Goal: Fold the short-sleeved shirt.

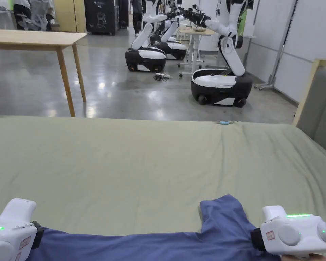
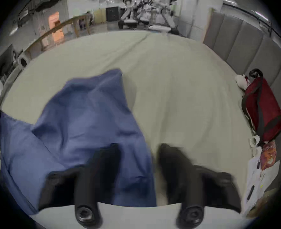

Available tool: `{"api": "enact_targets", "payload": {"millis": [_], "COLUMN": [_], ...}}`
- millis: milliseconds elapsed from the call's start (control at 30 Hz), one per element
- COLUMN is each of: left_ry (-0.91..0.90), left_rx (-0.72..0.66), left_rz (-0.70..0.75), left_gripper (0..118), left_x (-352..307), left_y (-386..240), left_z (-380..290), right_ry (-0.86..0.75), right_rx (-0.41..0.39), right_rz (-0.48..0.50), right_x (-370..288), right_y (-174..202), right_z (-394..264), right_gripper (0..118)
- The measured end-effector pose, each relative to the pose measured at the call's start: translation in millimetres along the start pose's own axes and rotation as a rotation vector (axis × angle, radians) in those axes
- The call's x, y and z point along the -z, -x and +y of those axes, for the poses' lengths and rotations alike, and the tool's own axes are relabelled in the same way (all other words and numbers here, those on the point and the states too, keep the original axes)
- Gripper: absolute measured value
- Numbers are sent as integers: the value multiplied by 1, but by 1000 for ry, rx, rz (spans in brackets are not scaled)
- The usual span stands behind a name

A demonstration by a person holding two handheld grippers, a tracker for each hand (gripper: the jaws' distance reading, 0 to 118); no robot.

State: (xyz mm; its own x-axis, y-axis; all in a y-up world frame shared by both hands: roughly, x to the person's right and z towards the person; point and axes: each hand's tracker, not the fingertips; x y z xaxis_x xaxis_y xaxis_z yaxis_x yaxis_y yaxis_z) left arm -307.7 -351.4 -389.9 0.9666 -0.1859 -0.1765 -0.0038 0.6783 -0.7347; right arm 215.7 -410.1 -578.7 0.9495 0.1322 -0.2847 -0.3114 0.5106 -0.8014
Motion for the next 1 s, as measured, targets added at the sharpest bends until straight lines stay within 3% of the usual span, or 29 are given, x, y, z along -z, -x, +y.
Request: {"api": "enact_targets", "payload": {"millis": [33,133,300,433,667,833,1000], "left_ry": [4,16,-26,-114,-235,-223,-63], "left_rx": [-3,-10,-62,-94,-154,-167,-136], "left_rz": [-2,-6,-24,-40,-109,-184,-187], "left_gripper": [5,5,5,5,5,5,5], "left_x": [0,3,-29,-85,-194,-245,-230], "left_y": [-1,1,14,26,47,53,55], "left_z": [0,1,2,-6,-67,-138,-204], "right_ry": [-31,-21,-146,-275,-418,-413,-258], "right_rx": [-15,5,70,13,-9,-44,-63], "right_rz": [-31,-1,78,99,156,155,145], "right_x": [-5,-17,-70,-143,-256,-283,-248], "right_y": [3,2,-17,-24,-36,-37,-27], "right_z": [-1,1,2,-17,-104,-182,-250], "right_gripper": [38,8,7,7,7,7,7]}}
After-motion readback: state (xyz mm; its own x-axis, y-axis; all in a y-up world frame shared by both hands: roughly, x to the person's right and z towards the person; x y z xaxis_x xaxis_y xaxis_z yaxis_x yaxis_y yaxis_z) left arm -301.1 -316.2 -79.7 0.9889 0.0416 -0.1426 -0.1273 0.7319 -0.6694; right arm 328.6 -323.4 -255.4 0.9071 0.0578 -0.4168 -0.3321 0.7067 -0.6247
